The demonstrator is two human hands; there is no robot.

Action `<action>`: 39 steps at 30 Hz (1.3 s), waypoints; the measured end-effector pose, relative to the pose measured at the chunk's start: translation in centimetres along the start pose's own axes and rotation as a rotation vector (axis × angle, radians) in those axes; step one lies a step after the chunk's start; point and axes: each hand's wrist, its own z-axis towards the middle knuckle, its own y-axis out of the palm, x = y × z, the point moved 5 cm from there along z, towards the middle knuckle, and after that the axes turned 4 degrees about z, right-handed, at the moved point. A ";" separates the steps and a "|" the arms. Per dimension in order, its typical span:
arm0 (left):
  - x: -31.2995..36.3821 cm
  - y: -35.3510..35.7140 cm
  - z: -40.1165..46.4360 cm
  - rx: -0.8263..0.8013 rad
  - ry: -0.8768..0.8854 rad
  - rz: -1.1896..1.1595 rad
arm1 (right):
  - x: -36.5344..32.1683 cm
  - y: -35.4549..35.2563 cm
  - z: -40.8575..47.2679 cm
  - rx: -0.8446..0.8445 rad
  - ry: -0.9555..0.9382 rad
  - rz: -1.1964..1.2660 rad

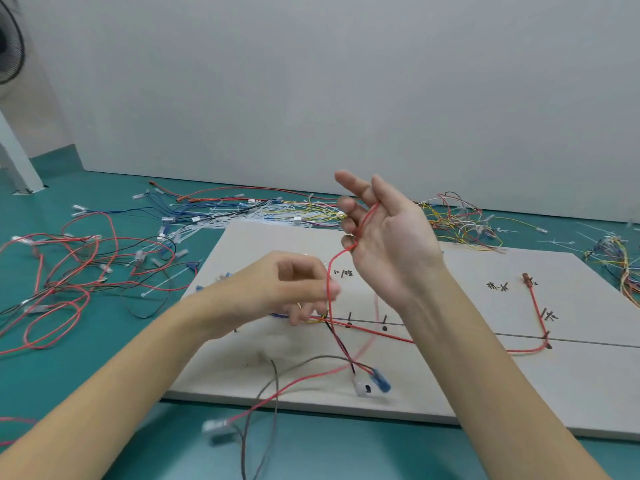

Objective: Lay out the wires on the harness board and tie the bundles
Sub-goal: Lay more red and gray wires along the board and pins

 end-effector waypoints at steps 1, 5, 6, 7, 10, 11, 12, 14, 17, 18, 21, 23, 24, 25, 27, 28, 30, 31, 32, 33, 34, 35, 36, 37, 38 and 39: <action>-0.2 0.6 0.2 -0.035 -0.014 0.024 | 0.0 0.3 0.0 -0.013 -0.001 -0.025; -1.1 3.1 0.0 -0.396 -0.203 -0.206 | -0.6 0.9 0.0 -0.014 -0.031 -0.090; -1.0 3.2 -0.3 -0.505 -0.221 -0.269 | -0.9 0.9 0.0 -0.006 -0.045 -0.101; -0.8 3.3 -0.7 -0.605 -0.220 -0.321 | -1.1 0.7 0.0 0.003 -0.060 -0.115; 0.1 2.9 -1.9 -0.767 -0.153 -0.422 | -1.6 0.1 -0.1 0.039 -0.110 -0.191; 0.6 2.7 -2.2 -0.766 -0.097 -0.413 | -1.7 -0.1 -0.1 0.044 -0.127 -0.222; 0.9 2.3 -2.4 -0.736 -0.040 -0.394 | -1.8 -0.3 -0.3 0.047 -0.145 -0.259; 1.4 0.8 -2.5 -0.611 0.044 -0.410 | -1.9 -0.7 -0.7 0.079 -0.179 -0.379; 2.1 -2.0 -2.5 -0.351 0.102 -0.502 | -1.8 -1.4 -1.3 0.166 -0.184 -0.571; 2.1 -2.9 -2.4 -0.235 0.107 -0.505 | -1.7 -1.5 -1.5 0.185 -0.172 -0.618; 1.6 -4.8 -2.1 0.099 0.032 -0.394 | -1.3 -1.6 -1.9 0.197 -0.122 -0.736; 1.2 -5.4 -1.7 0.232 -0.024 -0.330 | -1.2 -1.6 -2.1 0.186 -0.082 -0.781; 1.1 -5.4 -1.6 0.257 -0.042 -0.302 | -1.2 -1.7 -2.1 0.180 -0.059 -0.799; 1.0 -5.5 -1.6 0.271 -0.054 -0.270 | -1.1 -1.7 -2.1 0.170 -0.031 -0.816; 1.2 -5.6 -1.8 0.293 -0.050 -0.199 | -0.9 -1.8 -2.2 0.127 0.054 -0.839; 1.3 -5.7 -1.8 0.304 -0.038 -0.161 | -0.7 -1.9 -2.4 0.095 0.102 -0.848; 1.5 -5.7 -1.7 0.327 -0.015 -0.103 | -0.5 -2.2 -2.7 0.039 0.182 -0.866; 1.5 -5.7 -1.6 0.338 -0.019 -0.086 | -0.5 -2.5 -2.9 0.018 0.212 -0.870; 1.4 -5.9 -1.6 0.346 -0.033 -0.068 | -0.6 -2.8 -3.0 0.000 0.236 -0.867; 1.2 -6.1 -1.7 0.350 -0.057 -0.040 | -0.8 -3.1 -3.1 -0.020 0.256 -0.860; 1.0 -6.3 -1.9 0.332 -0.085 -0.006 | -0.9 -3.3 -3.3 -0.046 0.273 -0.849; 0.8 -6.4 -2.1 0.280 -0.113 0.012 | -1.0 -3.5 -3.5 -0.085 0.292 -0.826; 0.7 -6.4 -2.4 0.208 -0.134 0.005 | -1.1 -3.6 -3.7 -0.137 0.317 -0.787; 0.6 -6.4 -2.6 0.143 -0.146 -0.031 | -1.1 -3.6 -4.0 -0.200 0.341 -0.729; 0.5 -6.5 -2.7 0.105 -0.153 -0.076 | -1.1 -3.5 -4.3 -0.267 0.354 -0.660; 0.5 -6.7 -2.9 0.094 -0.155 -0.109 | -1.0 -3.4 -4.5 -0.330 0.354 -0.592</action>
